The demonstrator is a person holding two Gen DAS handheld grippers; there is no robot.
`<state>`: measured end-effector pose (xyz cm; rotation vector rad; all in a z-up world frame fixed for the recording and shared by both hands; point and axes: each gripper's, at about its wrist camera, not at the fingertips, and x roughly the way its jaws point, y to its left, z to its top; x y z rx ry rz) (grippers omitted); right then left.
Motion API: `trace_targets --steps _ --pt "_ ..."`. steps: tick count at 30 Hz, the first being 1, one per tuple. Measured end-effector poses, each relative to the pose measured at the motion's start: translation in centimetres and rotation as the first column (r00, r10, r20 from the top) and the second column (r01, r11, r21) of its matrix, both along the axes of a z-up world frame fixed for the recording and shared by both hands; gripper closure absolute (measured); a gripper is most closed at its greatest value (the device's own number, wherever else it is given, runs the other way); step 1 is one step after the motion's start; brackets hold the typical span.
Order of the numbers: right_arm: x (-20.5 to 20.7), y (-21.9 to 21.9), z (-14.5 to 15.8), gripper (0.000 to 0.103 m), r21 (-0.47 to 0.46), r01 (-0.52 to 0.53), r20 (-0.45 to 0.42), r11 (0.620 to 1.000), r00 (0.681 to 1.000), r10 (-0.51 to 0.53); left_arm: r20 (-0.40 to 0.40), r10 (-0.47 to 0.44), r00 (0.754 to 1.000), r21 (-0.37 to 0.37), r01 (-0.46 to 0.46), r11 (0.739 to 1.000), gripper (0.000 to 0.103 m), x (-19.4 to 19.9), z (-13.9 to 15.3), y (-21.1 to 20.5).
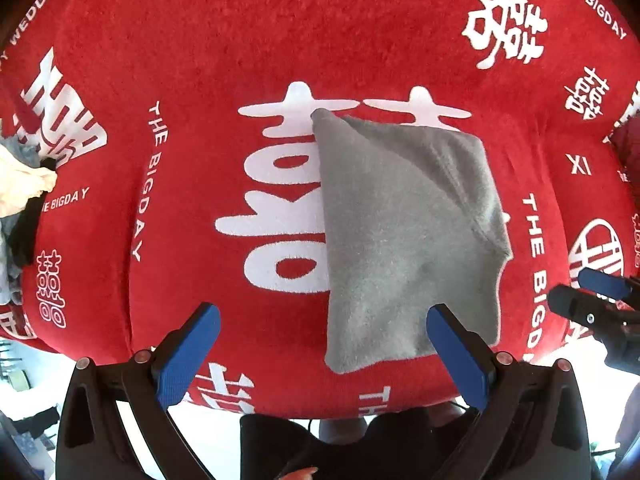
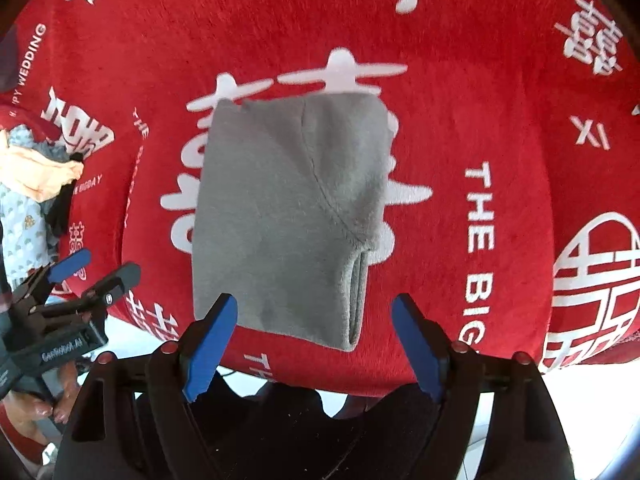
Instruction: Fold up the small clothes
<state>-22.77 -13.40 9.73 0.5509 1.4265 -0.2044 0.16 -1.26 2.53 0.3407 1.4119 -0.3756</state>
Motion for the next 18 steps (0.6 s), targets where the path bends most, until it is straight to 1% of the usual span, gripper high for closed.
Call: trace_targets --steps 4,9,14,18 --pt "0.0 0.4 1.2 0.019 -0.029 0.011 0.006 1.000 1.000 -0.011 -0.013 0.009 1.000 -0.008 -0.009 1.000 0.000 -0.5 0.9 0.2" --pt "0.5 1.3 1.9 0.019 -0.120 -0.027 -0.033 0.992 0.999 0.024 -0.015 0.023 1.000 -0.026 -0.023 0.999 0.000 -0.6 1.9 0.4" --pt "0.9 1.8 1.9 0.019 -0.131 -0.037 -0.085 0.991 0.996 0.026 -0.006 0.017 1.000 -0.031 -0.017 0.999 0.000 -0.3 2.9 0.5" --pt "1.3 2.0 2.1 0.019 -0.110 -0.033 -0.097 0.993 0.995 0.023 -0.012 0.009 1.000 -0.015 -0.010 1.000 0.000 -0.1 3.1 0.5"
